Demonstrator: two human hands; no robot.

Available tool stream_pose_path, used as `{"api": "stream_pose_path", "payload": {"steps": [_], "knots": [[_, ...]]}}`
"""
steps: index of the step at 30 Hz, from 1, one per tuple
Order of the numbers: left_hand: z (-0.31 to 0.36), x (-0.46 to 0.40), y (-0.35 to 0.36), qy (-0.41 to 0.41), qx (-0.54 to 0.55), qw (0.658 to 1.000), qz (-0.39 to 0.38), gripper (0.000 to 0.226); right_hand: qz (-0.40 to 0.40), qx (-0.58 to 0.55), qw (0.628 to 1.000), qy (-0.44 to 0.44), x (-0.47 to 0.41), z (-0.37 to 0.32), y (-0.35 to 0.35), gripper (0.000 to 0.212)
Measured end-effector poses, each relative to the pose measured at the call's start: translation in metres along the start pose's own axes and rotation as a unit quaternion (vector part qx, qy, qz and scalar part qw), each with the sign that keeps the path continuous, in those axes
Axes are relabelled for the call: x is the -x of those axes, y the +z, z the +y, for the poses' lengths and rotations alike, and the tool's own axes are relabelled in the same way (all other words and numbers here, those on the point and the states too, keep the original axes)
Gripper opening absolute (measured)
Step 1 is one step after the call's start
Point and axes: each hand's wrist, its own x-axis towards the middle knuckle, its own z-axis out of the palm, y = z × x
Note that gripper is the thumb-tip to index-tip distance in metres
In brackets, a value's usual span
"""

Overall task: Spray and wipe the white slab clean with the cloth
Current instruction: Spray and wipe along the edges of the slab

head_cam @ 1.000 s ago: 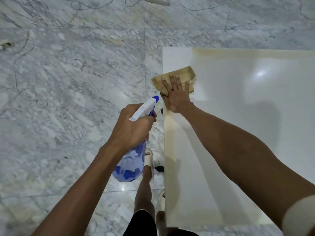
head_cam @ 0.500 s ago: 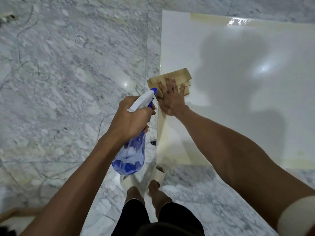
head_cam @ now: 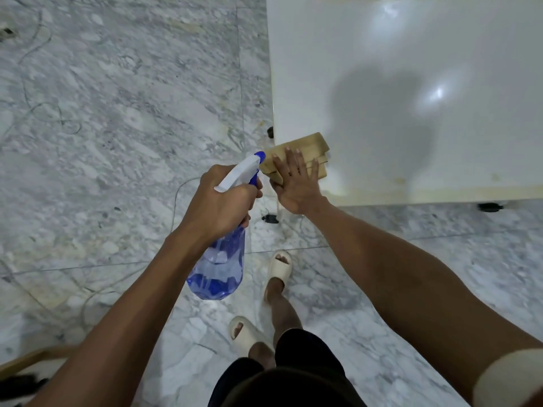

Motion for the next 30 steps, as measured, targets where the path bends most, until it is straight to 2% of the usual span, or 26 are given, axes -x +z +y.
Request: {"api": "stream_pose_path", "payload": {"steps": [4, 8, 11, 13, 14, 15, 17, 21, 23, 26, 30], "knots": [[-0.023, 0.042, -0.001, 0.003, 0.000, 1.000, -0.005, 0.020, -0.001, -0.008, 1.000, 0.006, 0.054, -0.015, 0.012, 0.076], [-0.039, 0.074, 0.000, 0.013, -0.004, 1.000, -0.004, 0.021, 0.026, 0.014, 0.999, 0.023, 0.099, -0.024, 0.025, 0.063], [-0.045, 0.096, -0.001, 0.019, -0.005, 1.000, -0.008, 0.022, -0.059, -0.032, 0.997, 0.041, 0.126, -0.036, 0.015, 0.062], [-0.047, 0.109, -0.002, 0.023, 0.003, 1.000, -0.009, 0.021, -0.149, -0.132, 0.978, 0.066, 0.139, -0.047, 0.012, 0.067], [-0.047, 0.116, -0.004, 0.024, 0.007, 1.000, -0.009, 0.021, -0.178, -0.233, 0.951, 0.100, 0.149, -0.055, 0.005, 0.073], [-0.047, 0.122, -0.006, 0.025, 0.011, 1.000, -0.009, 0.021, -0.181, -0.348, 0.908, 0.149, 0.159, -0.061, -0.001, 0.078], [-0.045, 0.135, -0.012, 0.034, 0.016, 0.999, -0.007, 0.021, -0.178, -0.525, 0.802, 0.221, 0.182, -0.072, -0.019, 0.069], [-0.037, 0.155, -0.028, 0.057, 0.006, 0.998, 0.007, 0.020, -0.109, -0.724, 0.630, 0.258, 0.206, -0.076, -0.044, 0.051], [-0.033, 0.161, -0.036, 0.063, 0.000, 0.998, 0.014, 0.021, -0.073, -0.760, 0.599, 0.242, 0.205, -0.083, -0.070, 0.051], [-0.022, 0.167, -0.048, 0.078, 0.003, 0.997, 0.023, 0.020, -0.042, -0.786, 0.587, 0.188, 0.195, -0.090, -0.121, 0.054], [0.000, 0.162, -0.061, 0.093, 0.017, 0.995, 0.027, 0.023, 0.001, -0.847, 0.518, 0.120, 0.177, -0.088, -0.189, 0.050]]}}
